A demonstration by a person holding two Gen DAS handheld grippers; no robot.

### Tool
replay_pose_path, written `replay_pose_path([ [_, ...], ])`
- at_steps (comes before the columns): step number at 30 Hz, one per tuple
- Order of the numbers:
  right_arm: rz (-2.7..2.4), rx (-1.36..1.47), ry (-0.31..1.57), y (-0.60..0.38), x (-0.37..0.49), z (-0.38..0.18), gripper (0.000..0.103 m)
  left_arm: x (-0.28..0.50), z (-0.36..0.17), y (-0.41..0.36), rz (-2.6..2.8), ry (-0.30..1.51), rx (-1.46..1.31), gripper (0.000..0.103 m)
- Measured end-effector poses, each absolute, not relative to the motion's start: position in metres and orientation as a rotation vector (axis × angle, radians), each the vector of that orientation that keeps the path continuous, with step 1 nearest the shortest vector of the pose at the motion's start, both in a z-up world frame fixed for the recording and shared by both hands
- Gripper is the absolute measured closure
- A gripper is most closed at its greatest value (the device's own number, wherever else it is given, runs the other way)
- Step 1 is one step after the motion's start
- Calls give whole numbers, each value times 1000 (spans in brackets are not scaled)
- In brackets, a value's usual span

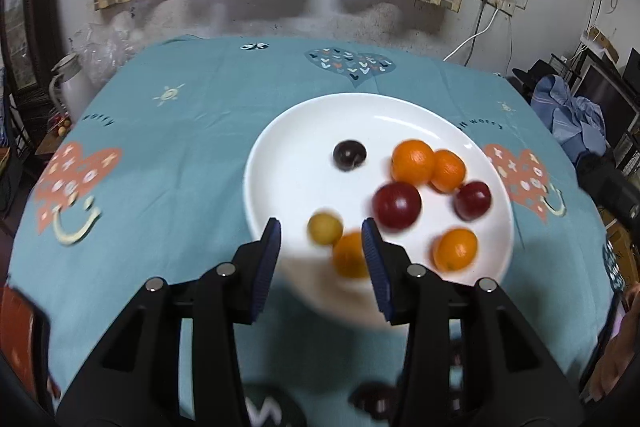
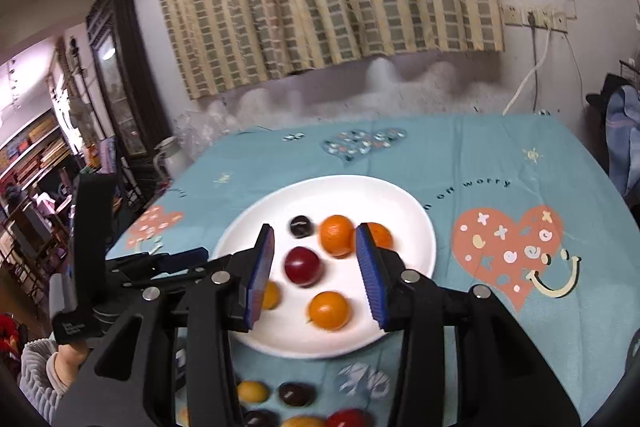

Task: Organize fruits
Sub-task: 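Release the yellow fruit onto the plate with the left tool while the right tool drops the red plum there, then grasp a pale speckled fruit with the left tool while the right tool grasps a red plum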

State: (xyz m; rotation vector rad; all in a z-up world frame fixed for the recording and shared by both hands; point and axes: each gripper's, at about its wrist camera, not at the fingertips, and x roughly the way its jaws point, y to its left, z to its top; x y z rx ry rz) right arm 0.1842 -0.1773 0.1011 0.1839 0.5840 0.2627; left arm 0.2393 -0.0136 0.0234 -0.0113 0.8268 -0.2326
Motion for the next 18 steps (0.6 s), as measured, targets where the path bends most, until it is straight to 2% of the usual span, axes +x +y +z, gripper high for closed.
replay_pose_path([
  [4,298,167,583,-172,144,112,59,194,21,-2,-217,840,-3,53],
  [14,268,140,620,-185,63,81,59,106,-22,11,-202,896,31,55],
  [18,273,144,631,-188,52,71,59,93,-17,2,-233,832,81,55],
])
